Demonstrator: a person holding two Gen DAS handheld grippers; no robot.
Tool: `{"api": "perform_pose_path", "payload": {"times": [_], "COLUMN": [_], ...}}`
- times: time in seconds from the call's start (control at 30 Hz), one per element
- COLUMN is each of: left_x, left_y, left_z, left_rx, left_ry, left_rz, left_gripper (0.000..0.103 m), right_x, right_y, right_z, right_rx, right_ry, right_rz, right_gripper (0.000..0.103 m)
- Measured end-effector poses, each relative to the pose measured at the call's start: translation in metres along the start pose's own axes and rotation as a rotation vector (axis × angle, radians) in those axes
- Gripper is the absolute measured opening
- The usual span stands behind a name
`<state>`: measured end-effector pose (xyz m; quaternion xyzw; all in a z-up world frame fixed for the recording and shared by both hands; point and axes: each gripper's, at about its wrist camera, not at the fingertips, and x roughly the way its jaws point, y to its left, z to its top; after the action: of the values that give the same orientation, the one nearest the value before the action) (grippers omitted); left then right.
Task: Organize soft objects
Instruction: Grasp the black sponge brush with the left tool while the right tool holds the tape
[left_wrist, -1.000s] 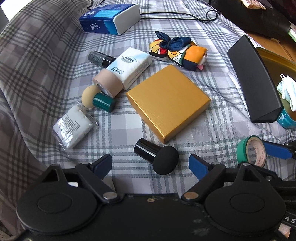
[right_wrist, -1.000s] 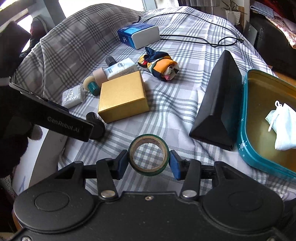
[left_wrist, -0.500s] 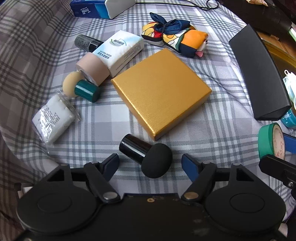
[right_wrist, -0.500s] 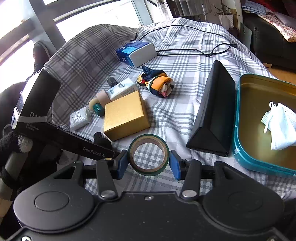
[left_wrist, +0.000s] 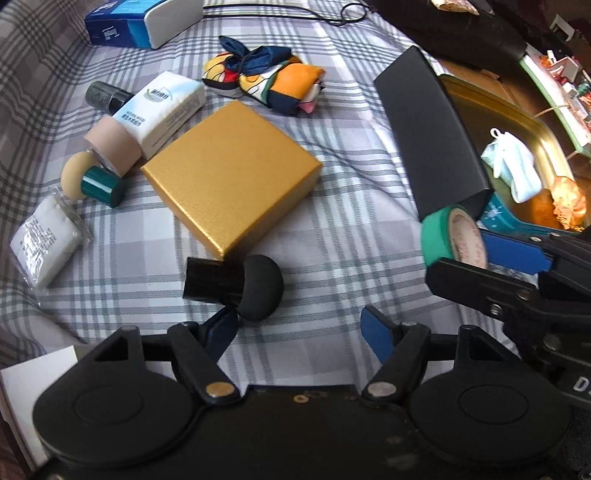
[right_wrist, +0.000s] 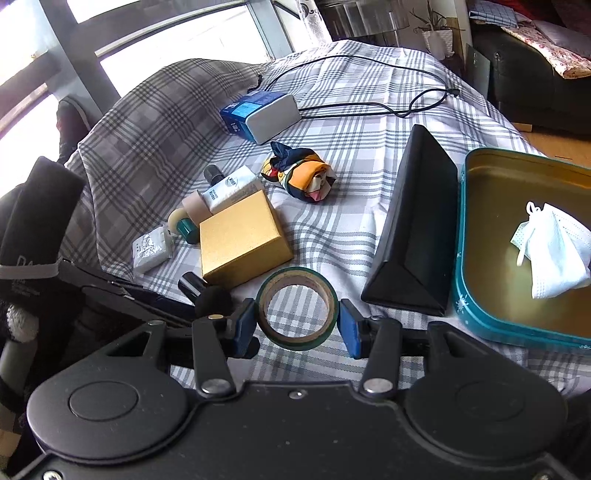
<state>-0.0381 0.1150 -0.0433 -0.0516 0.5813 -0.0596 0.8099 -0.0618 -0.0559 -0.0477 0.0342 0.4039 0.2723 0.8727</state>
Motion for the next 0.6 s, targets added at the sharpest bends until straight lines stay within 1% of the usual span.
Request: {"api": "perform_pose_path", "payload": {"times": [0.03,0.1,0.13,0.2,0.27,0.33,0.43,0.6], "left_x": [-0.004,-0.008,-0.009,-0.006,-0.002,0.000,-0.001,-0.009], "left_y": [-0.002,-0.003,-0.003,-0.004,-0.002,0.001,0.004,0.010], "left_z": [-0.001,-0.001,-0.001,-0.002,-0.002,-0.003,-0.004,-0.001], "left_rx": [0.009,0.013,0.009,0.013,0.003,-0.011,-0.012,-0.011], "left_ry": [-0.011,-0.020,-0.018,-0.007,0.007,0.016,0.020,-0.022], "left_rz": [-0.011,-0.005,0.012,0.080,0.130,0.157,0.196,0.242], "left_gripper": [0.071,0.072,0.074,0.078,0.079,0.081,0.081,0.082], "right_x": [-0.001,-0.003,-0.004,-0.004,-0.005,-0.005,-0.005,-0.004], "right_y": [-0.001,-0.004,-0.005,-0.006,-0.007,-0.006,-0.006,-0.007], "right_z": [0.001,0.002,0.002,0.003,0.004,0.003,0.003,0.004], "right_rx": [0.005,0.021,0.028,0.039,0.040,0.035,0.031,0.038], "right_ry": [-0.005,-0.018,-0.022,-0.025,-0.029,-0.032,-0.030,-0.028], "right_rz": [0.000,0.003,0.003,0.001,0.003,0.004,0.000,0.007], "right_gripper": [0.048,0.048,0.048,0.048,0.048,0.048,0.048,0.048]}}
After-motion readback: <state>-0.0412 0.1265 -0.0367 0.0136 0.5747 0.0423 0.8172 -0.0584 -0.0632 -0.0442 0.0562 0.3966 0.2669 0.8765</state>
